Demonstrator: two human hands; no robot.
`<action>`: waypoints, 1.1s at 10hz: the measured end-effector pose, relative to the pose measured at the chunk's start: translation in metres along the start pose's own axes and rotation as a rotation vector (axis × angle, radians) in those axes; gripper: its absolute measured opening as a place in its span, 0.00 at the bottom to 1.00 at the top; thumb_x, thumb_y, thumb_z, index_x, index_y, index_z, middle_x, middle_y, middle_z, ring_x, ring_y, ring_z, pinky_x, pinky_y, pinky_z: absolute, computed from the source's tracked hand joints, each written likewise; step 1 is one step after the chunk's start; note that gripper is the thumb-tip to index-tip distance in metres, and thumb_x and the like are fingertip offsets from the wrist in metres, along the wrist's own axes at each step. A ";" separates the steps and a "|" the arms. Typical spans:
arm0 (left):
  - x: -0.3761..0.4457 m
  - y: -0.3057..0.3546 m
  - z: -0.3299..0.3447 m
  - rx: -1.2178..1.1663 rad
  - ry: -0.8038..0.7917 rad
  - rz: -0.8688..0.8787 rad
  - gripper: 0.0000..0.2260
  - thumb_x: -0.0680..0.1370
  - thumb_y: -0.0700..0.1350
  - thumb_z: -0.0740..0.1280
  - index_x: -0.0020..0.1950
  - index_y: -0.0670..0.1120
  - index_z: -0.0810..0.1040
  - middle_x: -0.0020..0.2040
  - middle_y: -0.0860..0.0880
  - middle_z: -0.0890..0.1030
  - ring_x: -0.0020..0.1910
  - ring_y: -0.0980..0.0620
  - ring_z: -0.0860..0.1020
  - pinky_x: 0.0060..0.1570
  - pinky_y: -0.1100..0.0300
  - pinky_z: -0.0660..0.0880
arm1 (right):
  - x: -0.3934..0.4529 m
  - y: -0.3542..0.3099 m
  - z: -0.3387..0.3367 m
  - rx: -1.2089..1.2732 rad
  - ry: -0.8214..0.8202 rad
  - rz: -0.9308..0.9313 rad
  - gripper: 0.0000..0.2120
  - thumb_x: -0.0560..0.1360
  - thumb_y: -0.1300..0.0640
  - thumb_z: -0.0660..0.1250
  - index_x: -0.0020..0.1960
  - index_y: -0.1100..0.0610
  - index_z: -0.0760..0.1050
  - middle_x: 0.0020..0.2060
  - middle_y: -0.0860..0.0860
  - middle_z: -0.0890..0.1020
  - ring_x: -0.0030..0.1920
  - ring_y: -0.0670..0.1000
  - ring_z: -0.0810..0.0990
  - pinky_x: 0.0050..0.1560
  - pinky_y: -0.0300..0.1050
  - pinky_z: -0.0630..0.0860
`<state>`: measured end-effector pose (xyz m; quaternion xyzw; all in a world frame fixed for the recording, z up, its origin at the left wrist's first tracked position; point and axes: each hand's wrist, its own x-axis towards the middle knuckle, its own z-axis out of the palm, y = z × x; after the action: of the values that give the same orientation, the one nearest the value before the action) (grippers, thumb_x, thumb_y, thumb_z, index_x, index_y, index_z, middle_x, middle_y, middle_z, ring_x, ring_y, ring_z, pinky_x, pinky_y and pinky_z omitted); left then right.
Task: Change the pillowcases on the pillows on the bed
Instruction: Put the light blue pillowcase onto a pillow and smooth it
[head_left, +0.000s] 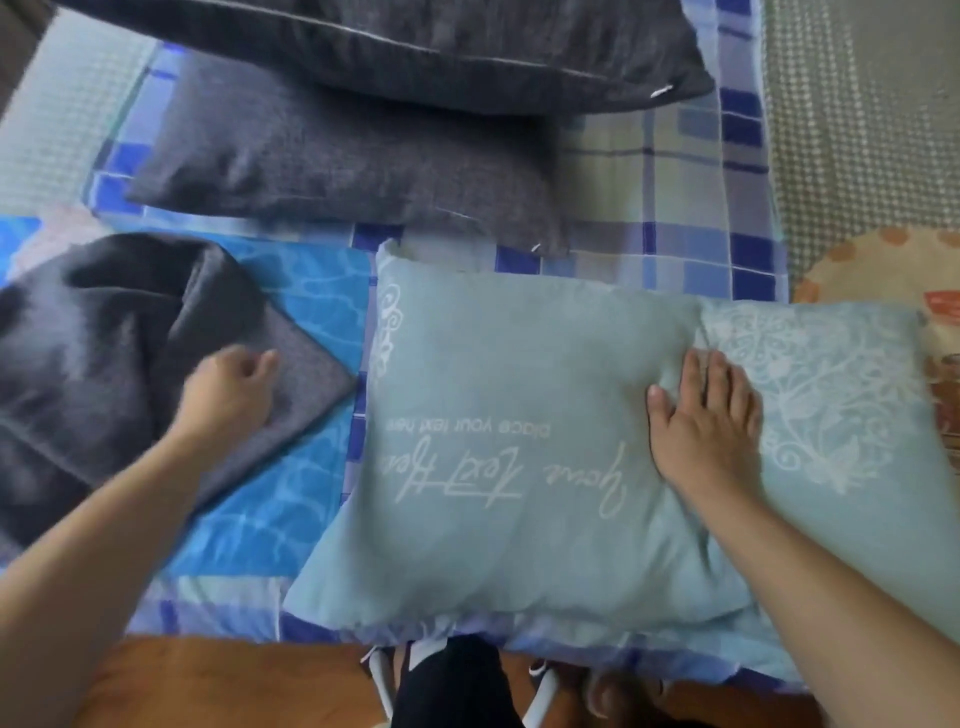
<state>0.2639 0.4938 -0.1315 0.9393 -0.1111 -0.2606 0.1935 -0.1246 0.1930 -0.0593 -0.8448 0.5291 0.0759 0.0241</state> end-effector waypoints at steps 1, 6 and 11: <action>-0.099 0.075 0.018 -0.011 -0.238 -0.160 0.22 0.84 0.54 0.57 0.56 0.36 0.80 0.53 0.37 0.83 0.54 0.37 0.81 0.58 0.46 0.78 | -0.006 -0.021 -0.006 0.100 0.069 0.085 0.29 0.81 0.49 0.51 0.78 0.61 0.60 0.78 0.62 0.60 0.77 0.63 0.55 0.77 0.63 0.50; -0.086 0.035 -0.030 -0.156 0.219 -0.111 0.15 0.82 0.49 0.63 0.43 0.39 0.77 0.47 0.35 0.82 0.49 0.37 0.79 0.48 0.48 0.72 | -0.018 0.003 0.009 0.024 0.067 -0.131 0.30 0.81 0.45 0.50 0.78 0.58 0.61 0.77 0.60 0.63 0.76 0.61 0.60 0.76 0.61 0.56; -0.095 0.029 -0.035 -0.588 -0.073 -0.143 0.16 0.81 0.47 0.68 0.34 0.45 0.72 0.24 0.53 0.67 0.27 0.53 0.63 0.22 0.65 0.59 | -0.032 -0.136 0.009 -0.320 -0.098 -0.770 0.32 0.79 0.46 0.44 0.71 0.60 0.73 0.71 0.57 0.74 0.76 0.57 0.65 0.76 0.54 0.50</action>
<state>0.1992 0.5078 -0.0490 0.8386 0.0286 -0.3280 0.4340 -0.0170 0.2828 -0.0682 -0.9693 0.1545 0.1829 -0.0559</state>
